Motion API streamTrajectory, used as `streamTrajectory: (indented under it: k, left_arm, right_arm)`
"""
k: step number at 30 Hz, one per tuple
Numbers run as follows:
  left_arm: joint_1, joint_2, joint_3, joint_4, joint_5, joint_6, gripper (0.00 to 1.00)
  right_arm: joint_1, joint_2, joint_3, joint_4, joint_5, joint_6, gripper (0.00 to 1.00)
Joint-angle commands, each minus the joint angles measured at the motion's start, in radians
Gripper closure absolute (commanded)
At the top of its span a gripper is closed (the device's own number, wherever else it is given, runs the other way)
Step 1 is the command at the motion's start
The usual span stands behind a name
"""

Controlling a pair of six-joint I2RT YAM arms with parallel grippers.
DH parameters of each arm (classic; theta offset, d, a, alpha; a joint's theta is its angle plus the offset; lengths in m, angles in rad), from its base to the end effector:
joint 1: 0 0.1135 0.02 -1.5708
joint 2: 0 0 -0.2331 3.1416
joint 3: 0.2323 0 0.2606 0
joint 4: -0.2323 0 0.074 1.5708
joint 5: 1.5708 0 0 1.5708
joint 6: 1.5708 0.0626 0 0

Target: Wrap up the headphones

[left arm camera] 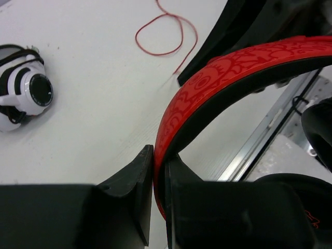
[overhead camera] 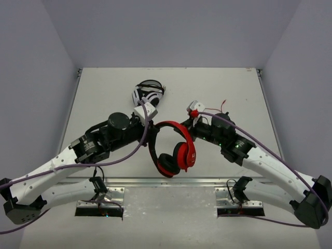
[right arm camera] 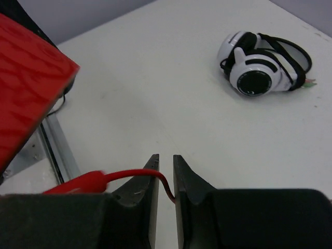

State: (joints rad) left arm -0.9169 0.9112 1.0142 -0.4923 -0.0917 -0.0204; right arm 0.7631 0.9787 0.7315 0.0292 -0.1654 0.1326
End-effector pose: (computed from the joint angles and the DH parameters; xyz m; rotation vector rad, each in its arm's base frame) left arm 0.1562 -0.1945 0.3317 0.8091 1.8242 -0.5226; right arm 0.1974 0.2031 0.2737 -0.6913 1.7223 0.7820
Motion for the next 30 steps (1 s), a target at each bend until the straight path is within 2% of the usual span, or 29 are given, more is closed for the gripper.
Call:
streamTrajectory:
  k: [1,5,6,8,12,17,20,21,27,30]
  left_arm:
    - [-0.02,-0.078,0.102,0.19,0.092,-0.098,1.0]
    - [-0.02,-0.112,0.115,0.227,0.115,-0.138,1.0]
    - [-0.02,-0.117,0.118,0.236,0.11,-0.154,1.0]
    - [-0.02,-0.127,0.135,0.238,0.057,-0.177,1.0]
    - [-0.02,-0.137,0.164,0.256,-0.034,-0.251,1.0]
    - [-0.02,-0.127,0.199,0.271,-0.2,-0.349,1.0]
    - [-0.02,-0.115,0.227,0.253,-0.313,-0.415,1.0]
    - [-0.02,-0.11,0.234,0.248,-0.342,-0.424,1.0]
    - [-0.02,-0.064,0.267,0.23,-0.58,-0.535,1.0]
    - [-0.019,-0.019,0.287,0.245,-0.686,-0.565,1.0]
  right_arm:
    - [-0.007,-0.012,-0.081,0.37,-0.17,0.119,0.82]
    - [-0.007,0.052,-0.116,0.521,-0.256,0.194,0.81]
    - [-0.007,0.064,-0.125,0.57,-0.263,0.203,0.85]
    - [-0.007,0.099,-0.135,0.612,-0.263,0.235,0.9]
    - [-0.007,0.147,-0.182,0.748,-0.278,0.28,0.87]
    - [-0.007,0.207,-0.222,0.873,-0.33,0.354,0.83]
    - [-0.005,0.229,-0.25,0.945,-0.344,0.378,0.91]
    - [-0.007,0.229,-0.257,0.954,-0.341,0.383,0.97]
    - [-0.005,0.229,-0.326,1.052,-0.353,0.426,0.99]
    - [0.002,0.236,-0.334,1.046,-0.379,0.453,0.99]
